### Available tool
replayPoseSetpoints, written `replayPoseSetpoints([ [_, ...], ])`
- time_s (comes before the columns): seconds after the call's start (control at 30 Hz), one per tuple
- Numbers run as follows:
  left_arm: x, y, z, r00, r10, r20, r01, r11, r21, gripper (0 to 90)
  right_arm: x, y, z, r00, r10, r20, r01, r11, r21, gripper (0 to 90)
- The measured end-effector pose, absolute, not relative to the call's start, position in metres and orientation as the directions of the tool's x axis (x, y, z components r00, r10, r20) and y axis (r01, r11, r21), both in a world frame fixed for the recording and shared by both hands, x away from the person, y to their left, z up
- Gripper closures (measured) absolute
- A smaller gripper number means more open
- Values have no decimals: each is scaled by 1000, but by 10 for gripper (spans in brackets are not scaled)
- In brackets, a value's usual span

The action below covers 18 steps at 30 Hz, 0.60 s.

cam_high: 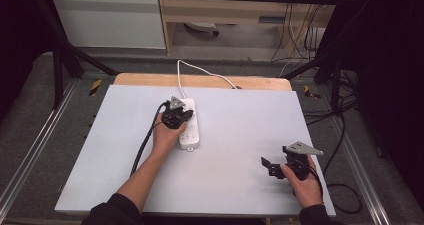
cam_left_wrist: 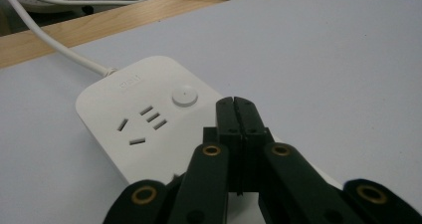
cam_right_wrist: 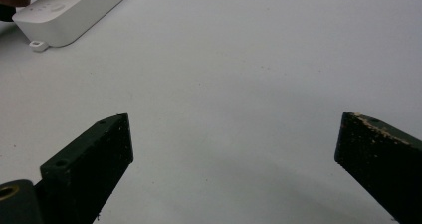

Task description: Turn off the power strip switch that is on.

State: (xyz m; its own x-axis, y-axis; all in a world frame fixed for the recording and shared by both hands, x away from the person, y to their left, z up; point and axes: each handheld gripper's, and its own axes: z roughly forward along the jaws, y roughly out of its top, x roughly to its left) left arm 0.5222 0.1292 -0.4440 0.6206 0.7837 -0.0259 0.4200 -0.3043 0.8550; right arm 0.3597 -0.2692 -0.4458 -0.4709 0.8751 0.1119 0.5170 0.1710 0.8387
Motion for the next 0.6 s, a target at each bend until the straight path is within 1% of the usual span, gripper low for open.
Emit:
replayPoseSetpoints([
  [0.4,522,127,-441,618,786,-11,430,-327,842,900,360,-269,-446,-471,875,113,517,170,839,26],
  [0.6,523,128,-441,609,793,-35,448,-307,840,900,359,-270,-445,-470,875,113,516,169,840,26],
])
